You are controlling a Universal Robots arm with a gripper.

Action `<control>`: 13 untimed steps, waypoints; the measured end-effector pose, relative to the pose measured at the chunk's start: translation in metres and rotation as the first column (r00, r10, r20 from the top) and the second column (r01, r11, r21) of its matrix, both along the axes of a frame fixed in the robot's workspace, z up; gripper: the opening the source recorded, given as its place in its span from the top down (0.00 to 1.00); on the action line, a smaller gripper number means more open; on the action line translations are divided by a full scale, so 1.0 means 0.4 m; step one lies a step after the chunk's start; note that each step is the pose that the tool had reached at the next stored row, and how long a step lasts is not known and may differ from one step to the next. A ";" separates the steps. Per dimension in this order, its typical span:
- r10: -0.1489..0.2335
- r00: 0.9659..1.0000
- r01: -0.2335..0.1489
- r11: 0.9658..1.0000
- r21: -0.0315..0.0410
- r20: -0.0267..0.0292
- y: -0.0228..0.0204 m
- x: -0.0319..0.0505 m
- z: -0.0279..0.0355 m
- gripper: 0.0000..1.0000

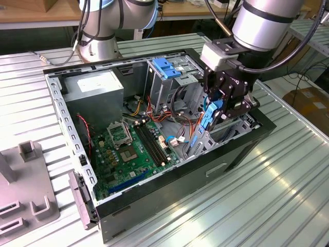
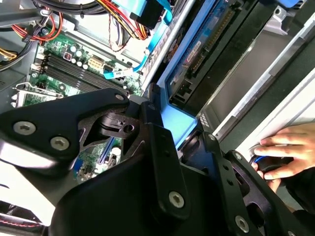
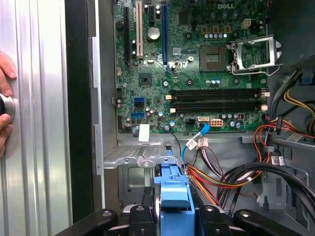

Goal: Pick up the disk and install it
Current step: 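Insert the disk into the insertion slot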

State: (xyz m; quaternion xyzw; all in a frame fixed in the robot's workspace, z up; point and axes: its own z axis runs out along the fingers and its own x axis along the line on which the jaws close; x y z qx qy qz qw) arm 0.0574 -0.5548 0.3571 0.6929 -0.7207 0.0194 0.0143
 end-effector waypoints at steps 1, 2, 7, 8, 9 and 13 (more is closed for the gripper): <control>0.000 1.000 0.000 1.000 0.000 0.000 0.000 0.000 -0.001 0.63; 0.000 1.000 0.000 1.000 0.000 0.000 0.000 0.000 -0.001 0.63; 0.000 1.000 0.000 1.000 0.000 0.000 0.000 0.000 -0.002 0.63; 0.000 1.000 0.000 1.000 0.000 0.000 0.000 0.000 -0.001 0.63; 0.000 1.000 0.000 1.000 0.000 0.000 0.000 0.000 -0.002 0.63; 0.000 1.000 0.000 1.000 0.000 0.000 0.000 0.000 -0.005 0.63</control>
